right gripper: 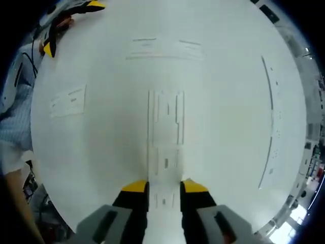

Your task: Locate the socket holder cover, grip the socket holder cover, clip it into the socket holder slot.

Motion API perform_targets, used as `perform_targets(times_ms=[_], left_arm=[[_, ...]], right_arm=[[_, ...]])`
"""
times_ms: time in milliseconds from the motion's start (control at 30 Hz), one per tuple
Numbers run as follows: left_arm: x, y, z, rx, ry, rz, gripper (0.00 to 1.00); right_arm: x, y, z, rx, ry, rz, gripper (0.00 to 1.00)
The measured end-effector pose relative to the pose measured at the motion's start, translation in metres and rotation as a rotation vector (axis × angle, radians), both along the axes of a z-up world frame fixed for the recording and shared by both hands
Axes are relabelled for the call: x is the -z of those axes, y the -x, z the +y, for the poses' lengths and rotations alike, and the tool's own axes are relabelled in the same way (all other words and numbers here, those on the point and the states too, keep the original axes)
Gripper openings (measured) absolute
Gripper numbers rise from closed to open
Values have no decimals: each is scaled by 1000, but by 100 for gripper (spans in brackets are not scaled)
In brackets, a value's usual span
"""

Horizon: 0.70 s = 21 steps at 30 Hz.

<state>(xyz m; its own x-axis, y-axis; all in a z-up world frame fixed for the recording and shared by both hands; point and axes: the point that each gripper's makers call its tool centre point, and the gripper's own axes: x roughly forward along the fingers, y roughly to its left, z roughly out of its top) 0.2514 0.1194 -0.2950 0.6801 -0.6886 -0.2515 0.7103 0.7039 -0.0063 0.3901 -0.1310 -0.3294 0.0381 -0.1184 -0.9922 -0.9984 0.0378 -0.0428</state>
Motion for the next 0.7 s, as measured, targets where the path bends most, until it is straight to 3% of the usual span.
perform_targets(times_ms=[567,700], left_arm=[[-1,3,-2,7,4,-6,82],[-3,3,-1,4,14,-12,82]], right_arm=[[1,5,1,5,-23,-1,26],[-3,4,4,34,-64,1,30]])
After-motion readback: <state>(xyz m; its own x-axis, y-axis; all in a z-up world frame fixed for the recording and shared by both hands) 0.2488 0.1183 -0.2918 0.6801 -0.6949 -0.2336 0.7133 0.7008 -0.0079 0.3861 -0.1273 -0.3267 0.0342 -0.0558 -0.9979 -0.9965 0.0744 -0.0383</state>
